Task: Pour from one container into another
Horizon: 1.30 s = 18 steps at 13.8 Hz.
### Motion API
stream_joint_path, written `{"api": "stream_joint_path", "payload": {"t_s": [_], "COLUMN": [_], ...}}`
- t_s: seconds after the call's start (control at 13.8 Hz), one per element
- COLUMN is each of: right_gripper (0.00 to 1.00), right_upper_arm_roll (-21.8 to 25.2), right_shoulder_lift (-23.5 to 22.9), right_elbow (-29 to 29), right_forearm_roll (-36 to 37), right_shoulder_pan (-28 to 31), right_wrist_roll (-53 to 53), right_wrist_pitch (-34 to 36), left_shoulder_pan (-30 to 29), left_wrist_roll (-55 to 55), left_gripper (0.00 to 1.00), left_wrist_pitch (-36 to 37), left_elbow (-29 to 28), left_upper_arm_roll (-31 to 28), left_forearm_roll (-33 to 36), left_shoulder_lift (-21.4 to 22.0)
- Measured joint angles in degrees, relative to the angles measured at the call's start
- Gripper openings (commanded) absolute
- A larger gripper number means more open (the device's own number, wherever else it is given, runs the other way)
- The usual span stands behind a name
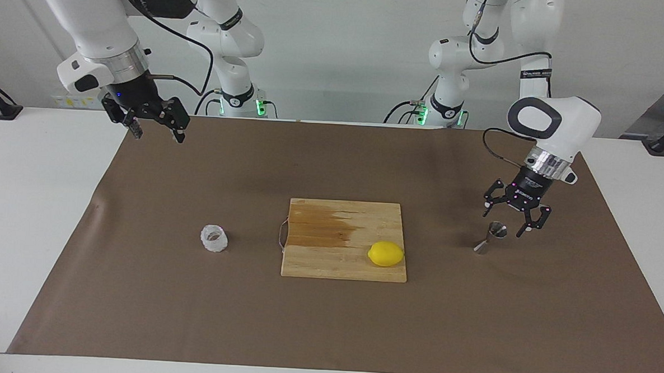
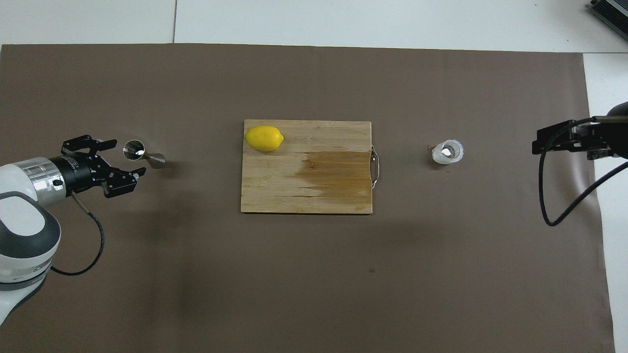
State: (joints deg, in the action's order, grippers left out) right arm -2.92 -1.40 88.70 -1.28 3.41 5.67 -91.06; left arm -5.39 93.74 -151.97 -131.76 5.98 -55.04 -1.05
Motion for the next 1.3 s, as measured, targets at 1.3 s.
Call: {"api": "stream_joint_path", "payload": {"t_s": [1.3], "right_gripper": [1.00], "right_upper_arm_roll": [0.00], "right_shoulder_lift": [0.00], "right_elbow": [0.00], "right_forearm_roll": [0.00], "right_shoulder_pan": [0.00], "right_wrist_roll": [0.00], "right_wrist_pitch": [0.00], "left_shoulder_pan": [2.15], "left_wrist_roll": [0.14], "left_gripper": [1.00], "left_wrist_pitch": [-2.49], "left_elbow": [-0.05], "left_upper_arm_roll": [-0.28], "left_forearm_roll": [-0.30], "left_shoulder_lift": [-1.27]}}
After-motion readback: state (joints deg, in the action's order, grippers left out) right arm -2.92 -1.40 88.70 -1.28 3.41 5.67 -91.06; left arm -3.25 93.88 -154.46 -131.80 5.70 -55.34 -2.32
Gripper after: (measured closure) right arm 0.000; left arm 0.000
